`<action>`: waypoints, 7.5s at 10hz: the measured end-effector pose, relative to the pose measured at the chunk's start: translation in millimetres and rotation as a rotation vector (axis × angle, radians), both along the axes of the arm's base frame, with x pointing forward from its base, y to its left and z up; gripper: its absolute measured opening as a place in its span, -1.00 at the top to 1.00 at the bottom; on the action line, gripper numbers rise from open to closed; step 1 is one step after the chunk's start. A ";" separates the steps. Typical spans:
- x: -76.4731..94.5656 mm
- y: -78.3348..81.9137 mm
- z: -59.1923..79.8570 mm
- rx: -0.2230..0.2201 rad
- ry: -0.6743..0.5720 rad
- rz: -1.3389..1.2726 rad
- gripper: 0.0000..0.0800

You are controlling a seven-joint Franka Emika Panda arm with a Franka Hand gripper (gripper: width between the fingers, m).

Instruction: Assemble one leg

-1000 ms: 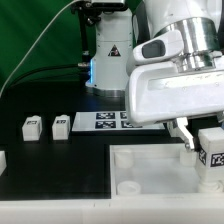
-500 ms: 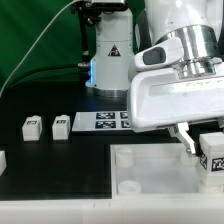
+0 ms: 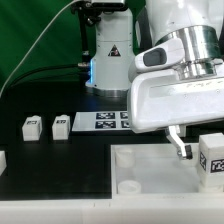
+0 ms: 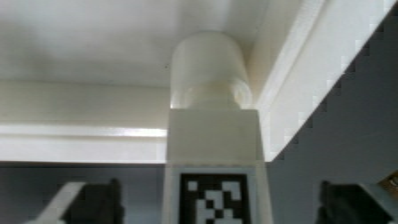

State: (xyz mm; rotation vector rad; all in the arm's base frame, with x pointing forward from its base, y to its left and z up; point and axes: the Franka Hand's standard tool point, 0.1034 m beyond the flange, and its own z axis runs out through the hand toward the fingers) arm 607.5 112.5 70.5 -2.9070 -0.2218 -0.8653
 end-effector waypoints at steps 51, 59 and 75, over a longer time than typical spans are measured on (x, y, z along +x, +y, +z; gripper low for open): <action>17.4 1.2 11.7 0.093 0.628 -0.361 -0.62; 25.1 3.2 14.9 0.060 0.638 -0.386 0.26; 19.7 10.5 14.1 0.298 0.633 -1.130 -0.60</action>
Offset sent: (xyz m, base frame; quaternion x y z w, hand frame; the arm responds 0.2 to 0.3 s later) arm 0.0000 0.0000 0.0000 0.0000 0.0000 0.0000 1.0000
